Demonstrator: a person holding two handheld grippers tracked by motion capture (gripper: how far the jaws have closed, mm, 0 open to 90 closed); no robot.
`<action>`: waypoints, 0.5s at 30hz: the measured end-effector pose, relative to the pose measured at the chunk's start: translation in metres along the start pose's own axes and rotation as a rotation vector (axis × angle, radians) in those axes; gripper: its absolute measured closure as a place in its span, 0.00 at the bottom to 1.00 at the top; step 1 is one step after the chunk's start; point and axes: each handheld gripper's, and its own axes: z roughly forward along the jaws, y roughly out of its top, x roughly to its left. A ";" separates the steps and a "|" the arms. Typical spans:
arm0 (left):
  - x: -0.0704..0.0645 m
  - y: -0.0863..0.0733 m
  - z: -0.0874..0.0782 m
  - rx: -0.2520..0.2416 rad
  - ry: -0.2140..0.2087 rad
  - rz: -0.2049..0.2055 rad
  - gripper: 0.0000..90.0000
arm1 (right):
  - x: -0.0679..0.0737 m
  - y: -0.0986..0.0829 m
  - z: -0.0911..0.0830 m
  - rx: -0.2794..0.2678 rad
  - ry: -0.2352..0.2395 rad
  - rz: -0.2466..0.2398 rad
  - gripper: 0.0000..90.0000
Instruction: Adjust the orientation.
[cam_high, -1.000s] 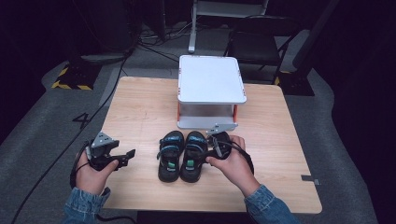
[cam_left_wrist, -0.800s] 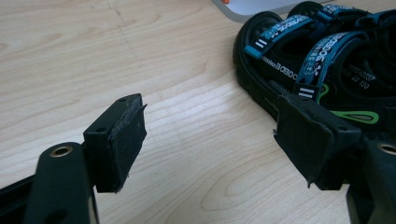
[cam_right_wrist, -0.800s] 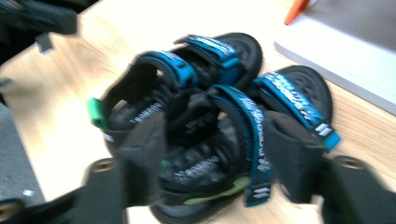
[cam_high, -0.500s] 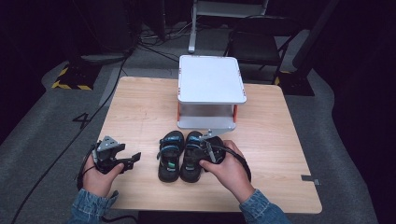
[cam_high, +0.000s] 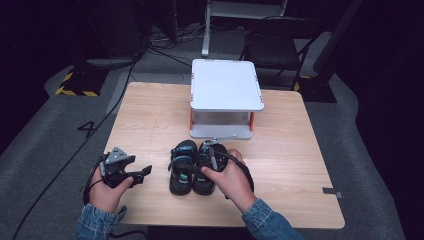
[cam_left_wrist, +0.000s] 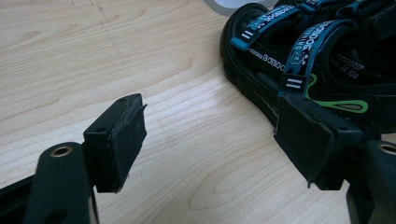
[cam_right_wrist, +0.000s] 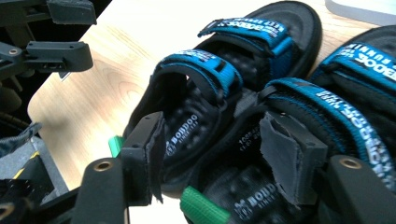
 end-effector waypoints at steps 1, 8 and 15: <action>0.000 0.000 0.001 -0.001 0.001 0.002 0.28 | 0.001 0.000 0.003 0.006 0.003 0.007 0.44; -0.001 -0.002 -0.001 0.003 0.000 0.002 0.28 | 0.015 -0.010 0.025 0.014 -0.076 -0.005 0.41; 0.000 -0.004 0.001 0.010 0.004 0.005 0.28 | 0.015 -0.009 0.029 0.072 -0.171 -0.105 0.67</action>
